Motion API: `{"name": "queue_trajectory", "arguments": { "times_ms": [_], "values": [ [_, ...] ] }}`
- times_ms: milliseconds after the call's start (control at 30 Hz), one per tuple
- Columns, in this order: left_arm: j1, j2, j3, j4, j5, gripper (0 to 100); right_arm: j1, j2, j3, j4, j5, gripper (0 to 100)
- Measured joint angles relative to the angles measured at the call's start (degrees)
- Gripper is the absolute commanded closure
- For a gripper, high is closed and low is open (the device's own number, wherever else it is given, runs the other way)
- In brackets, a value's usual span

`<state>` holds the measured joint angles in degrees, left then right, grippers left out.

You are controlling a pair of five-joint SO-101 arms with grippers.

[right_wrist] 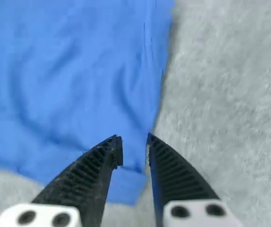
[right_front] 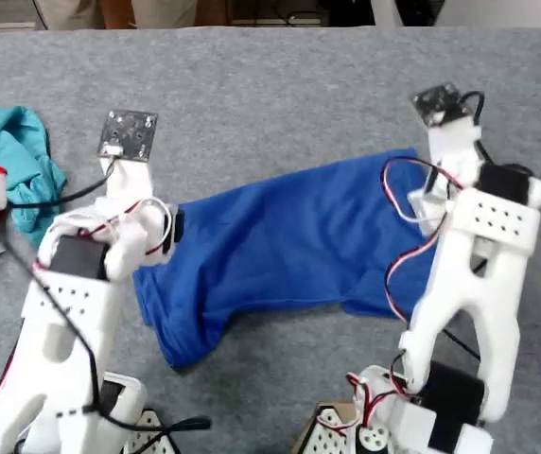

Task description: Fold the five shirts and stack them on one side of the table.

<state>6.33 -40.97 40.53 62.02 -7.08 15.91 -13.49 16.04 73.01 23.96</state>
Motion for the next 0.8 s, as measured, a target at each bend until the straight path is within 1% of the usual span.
{"name": "queue_trajectory", "arguments": {
  "times_ms": [133,233,367,467,567,633,733,800],
  "values": [
    [-1.85,10.11,-1.49,-0.44,0.0,88,-1.49,5.8,-8.09,-0.35,-5.71,90.7],
    [-4.66,17.76,-5.1,-0.26,0.0,88,-1.58,11.69,-14.68,-0.35,-7.47,90.7],
    [-7.91,26.64,-13.01,5.63,0.0,88,-1.58,19.69,-23.38,1.05,-7.91,90.7],
    [-8.97,32.44,-19.52,10.11,0.09,88,-1.58,25.32,-30.68,4.4,-8.0,90.7],
    [-9.14,38.15,-24.26,12.57,0.18,88,-1.58,30.86,-37.45,7.82,-8.0,90.7],
    [-9.14,41.85,-26.64,13.36,0.79,85,-1.58,34.29,-41.85,9.76,-8.0,90.7],
    [-9.85,46.33,-29.63,14.86,2.81,75,-1.58,39.03,-47.74,12.04,-8.0,90.7],
    [-11.25,48.62,-31.65,16.09,4.4,75,-1.58,42.02,-51.52,13.54,-8.0,90.7]
  ]
}}
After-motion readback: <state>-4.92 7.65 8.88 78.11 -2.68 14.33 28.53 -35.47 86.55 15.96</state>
